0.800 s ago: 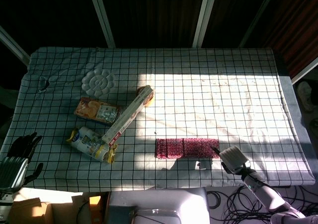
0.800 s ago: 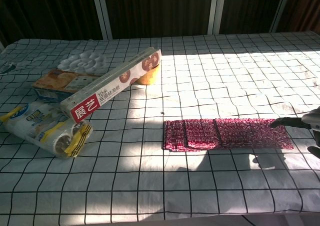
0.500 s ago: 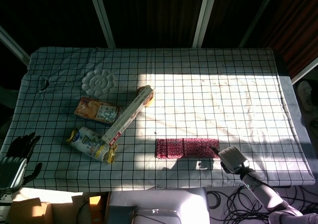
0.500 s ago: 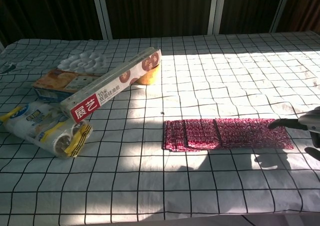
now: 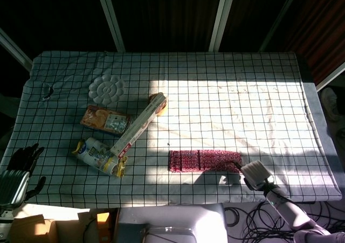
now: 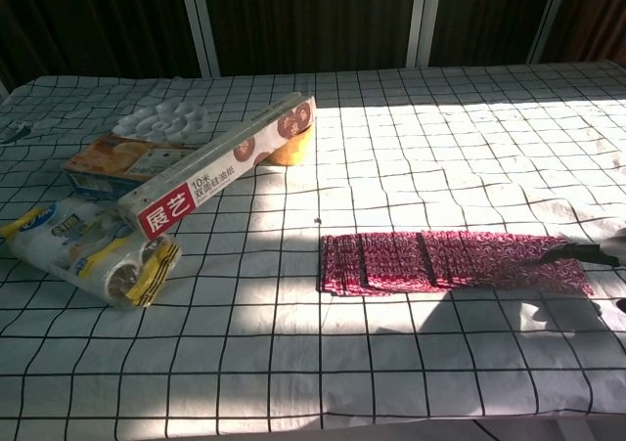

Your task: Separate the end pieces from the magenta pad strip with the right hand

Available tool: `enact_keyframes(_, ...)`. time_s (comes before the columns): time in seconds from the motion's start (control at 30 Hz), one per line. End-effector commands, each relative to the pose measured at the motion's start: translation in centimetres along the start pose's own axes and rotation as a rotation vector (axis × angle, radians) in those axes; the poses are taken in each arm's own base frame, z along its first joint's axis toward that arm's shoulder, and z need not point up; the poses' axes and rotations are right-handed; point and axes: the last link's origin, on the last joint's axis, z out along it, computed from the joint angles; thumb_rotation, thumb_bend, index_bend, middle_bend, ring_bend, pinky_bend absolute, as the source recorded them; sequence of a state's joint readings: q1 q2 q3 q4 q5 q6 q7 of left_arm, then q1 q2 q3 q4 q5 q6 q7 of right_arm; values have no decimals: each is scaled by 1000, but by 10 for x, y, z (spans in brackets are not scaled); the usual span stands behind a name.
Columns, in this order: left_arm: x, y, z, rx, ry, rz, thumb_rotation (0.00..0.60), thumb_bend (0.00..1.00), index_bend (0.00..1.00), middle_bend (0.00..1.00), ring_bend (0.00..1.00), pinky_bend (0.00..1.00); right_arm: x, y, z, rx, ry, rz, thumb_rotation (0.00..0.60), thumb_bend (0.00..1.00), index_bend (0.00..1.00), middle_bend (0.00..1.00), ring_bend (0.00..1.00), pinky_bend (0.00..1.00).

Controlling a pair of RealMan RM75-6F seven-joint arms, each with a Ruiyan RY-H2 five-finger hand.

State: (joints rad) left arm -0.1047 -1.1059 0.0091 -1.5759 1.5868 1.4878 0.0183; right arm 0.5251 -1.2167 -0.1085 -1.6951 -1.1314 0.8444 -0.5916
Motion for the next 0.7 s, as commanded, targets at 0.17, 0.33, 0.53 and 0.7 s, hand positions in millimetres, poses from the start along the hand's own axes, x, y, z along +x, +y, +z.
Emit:
enact_keyframes(0.17, -1, 1, 0, -3, -2, 2, 600, 397, 0, 0, 0, 57, -17, 13, -22, -39, -20, -26, 600, 563, 144, 1000, 993, 1000)
enact_keyframes(0.33, -1, 1, 0, 0, -1, 3, 600, 398, 0, 0, 0, 57, -34, 22, -45, -53, -42, -45, 600, 564, 157, 1000, 993, 1000)
enact_keyframes(0.53, -1, 2, 0, -3, 1, 4, 600, 398, 0, 0, 0, 57, -28, 23, -56, -40, 63, -18, 600, 563, 146, 1000, 992, 1000)
enact_keyframes(0.7, -1, 2, 0, -1, -1, 5, 600, 397, 0, 0, 0, 57, -7, 17, -49, -7, 165, 1, 600, 563, 125, 1000, 992, 1000)
